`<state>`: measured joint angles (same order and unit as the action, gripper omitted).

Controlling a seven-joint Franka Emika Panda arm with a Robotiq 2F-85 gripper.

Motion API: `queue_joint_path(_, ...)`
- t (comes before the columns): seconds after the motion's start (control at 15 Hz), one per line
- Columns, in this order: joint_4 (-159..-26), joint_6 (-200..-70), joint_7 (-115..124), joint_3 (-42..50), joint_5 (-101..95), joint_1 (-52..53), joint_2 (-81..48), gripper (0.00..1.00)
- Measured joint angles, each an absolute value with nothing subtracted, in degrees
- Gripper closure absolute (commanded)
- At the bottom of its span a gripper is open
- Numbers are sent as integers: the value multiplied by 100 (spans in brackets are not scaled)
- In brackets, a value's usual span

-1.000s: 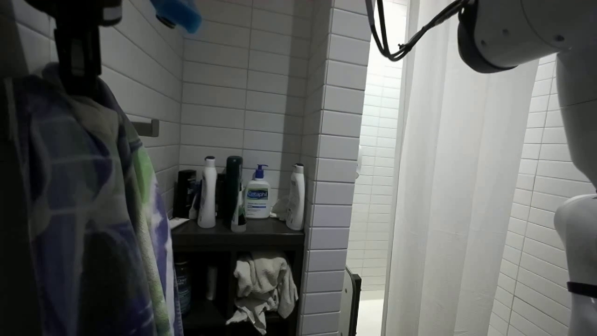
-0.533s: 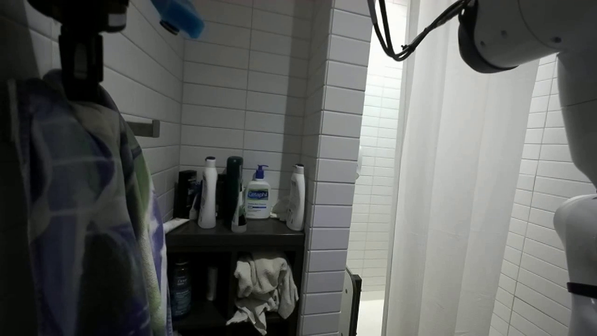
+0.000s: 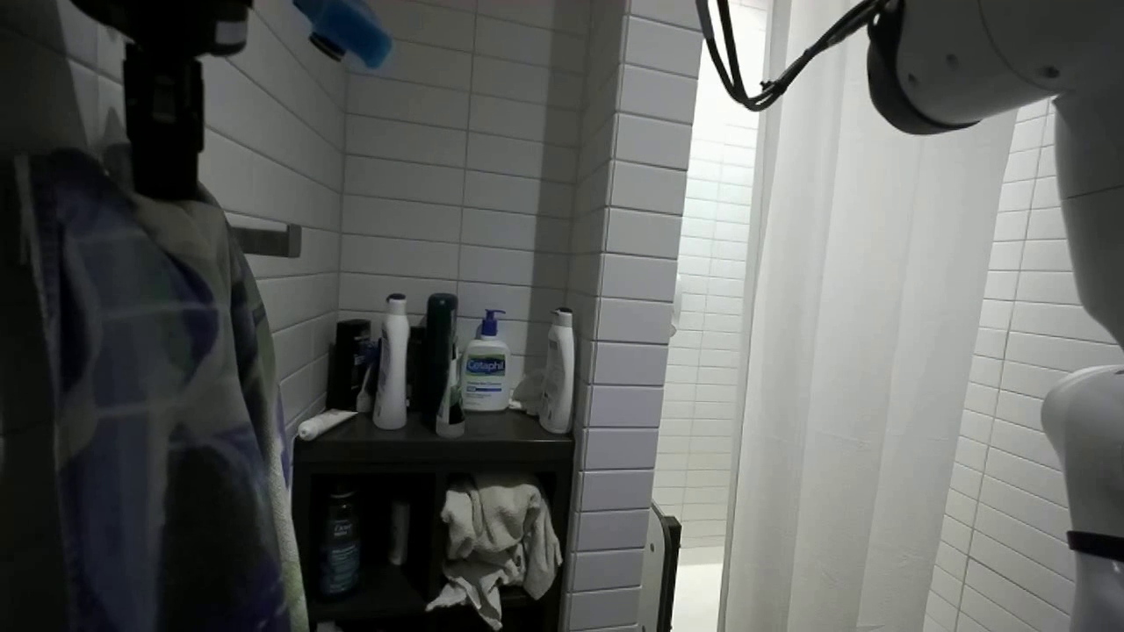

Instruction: Hang the towel on the hook

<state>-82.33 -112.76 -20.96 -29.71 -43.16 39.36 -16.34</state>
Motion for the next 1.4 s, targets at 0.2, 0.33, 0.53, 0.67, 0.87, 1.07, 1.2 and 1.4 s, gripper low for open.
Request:
queue_joint_path(0.2,-8233,-11302,-2137,-2931,-4307,3940,-1612,0)
queue_joint_path(0.33,-8234,-11336,-2161,-2901,-4305,3940,-1595,0)
queue_joint_path(0.53,-8244,-11377,-2177,-2870,-4265,3940,-1548,0)
queue_joint_path(0.67,-8250,-11382,-2180,-2867,-4219,3940,-1522,0)
queue_joint_path(0.87,-8262,-11398,-2182,-2852,-4172,3940,-1500,0)
queue_joint_path(1.07,-8280,-11403,-2182,-2842,-4150,3940,-1467,0)
queue_joint_path(1.2,-8312,-11399,-2182,-2828,-4150,3940,-1416,0)
queue_joint_path(1.4,-8344,-11349,-2182,-2821,-4150,3941,-1275,0)
